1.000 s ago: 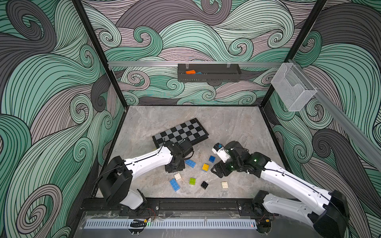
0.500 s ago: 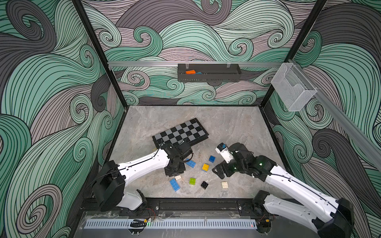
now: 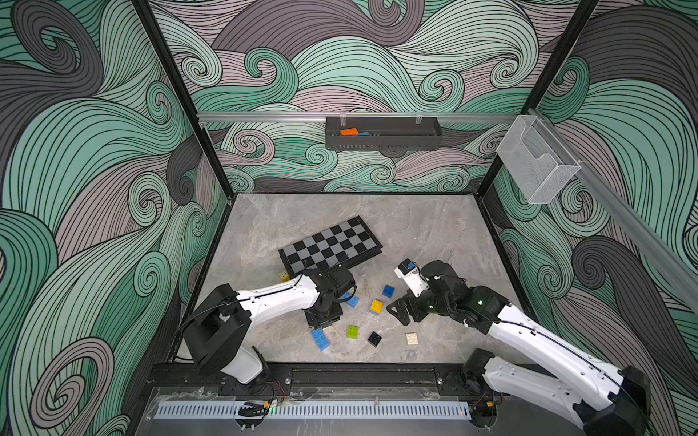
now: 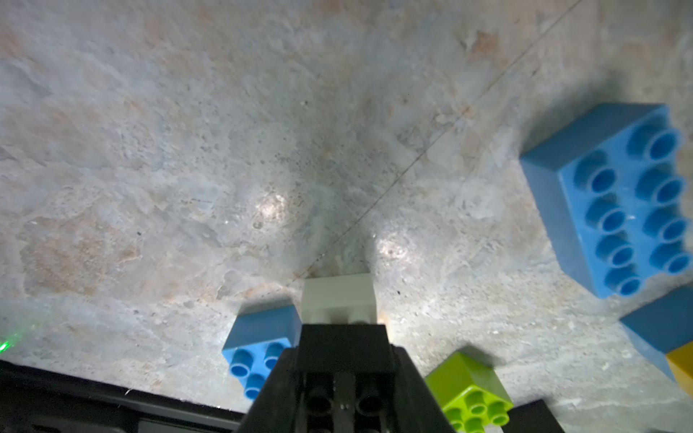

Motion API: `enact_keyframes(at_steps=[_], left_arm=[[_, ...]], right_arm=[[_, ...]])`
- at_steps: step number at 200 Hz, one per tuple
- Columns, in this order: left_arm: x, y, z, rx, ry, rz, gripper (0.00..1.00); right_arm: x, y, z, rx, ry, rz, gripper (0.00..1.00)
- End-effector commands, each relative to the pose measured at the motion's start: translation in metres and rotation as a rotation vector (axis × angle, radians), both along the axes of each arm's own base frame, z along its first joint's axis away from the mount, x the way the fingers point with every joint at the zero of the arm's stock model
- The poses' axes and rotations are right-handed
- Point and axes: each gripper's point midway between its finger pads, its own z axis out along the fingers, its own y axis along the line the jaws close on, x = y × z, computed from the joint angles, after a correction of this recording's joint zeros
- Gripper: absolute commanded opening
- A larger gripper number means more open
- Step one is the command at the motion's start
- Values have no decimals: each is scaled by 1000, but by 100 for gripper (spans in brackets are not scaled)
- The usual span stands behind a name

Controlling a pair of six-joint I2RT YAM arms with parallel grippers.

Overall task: Assemble a giraffe with lego
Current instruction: Assemble the lego brick with the lego brick.

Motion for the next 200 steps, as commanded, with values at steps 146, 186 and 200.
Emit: enact_keyframes(at_steps=[146,186,200], left_arm=[[-26,16,-58,70,116,-15,3],[-19,6,-66,84,138,-81,3],[-17,2,-67,72,140,-89,3]], right_arm=[[2,-2,10,26,-53,-5,99],[2,-4,12,21,-58,-7,99],[4,-5,14,11,-65,-10,99]])
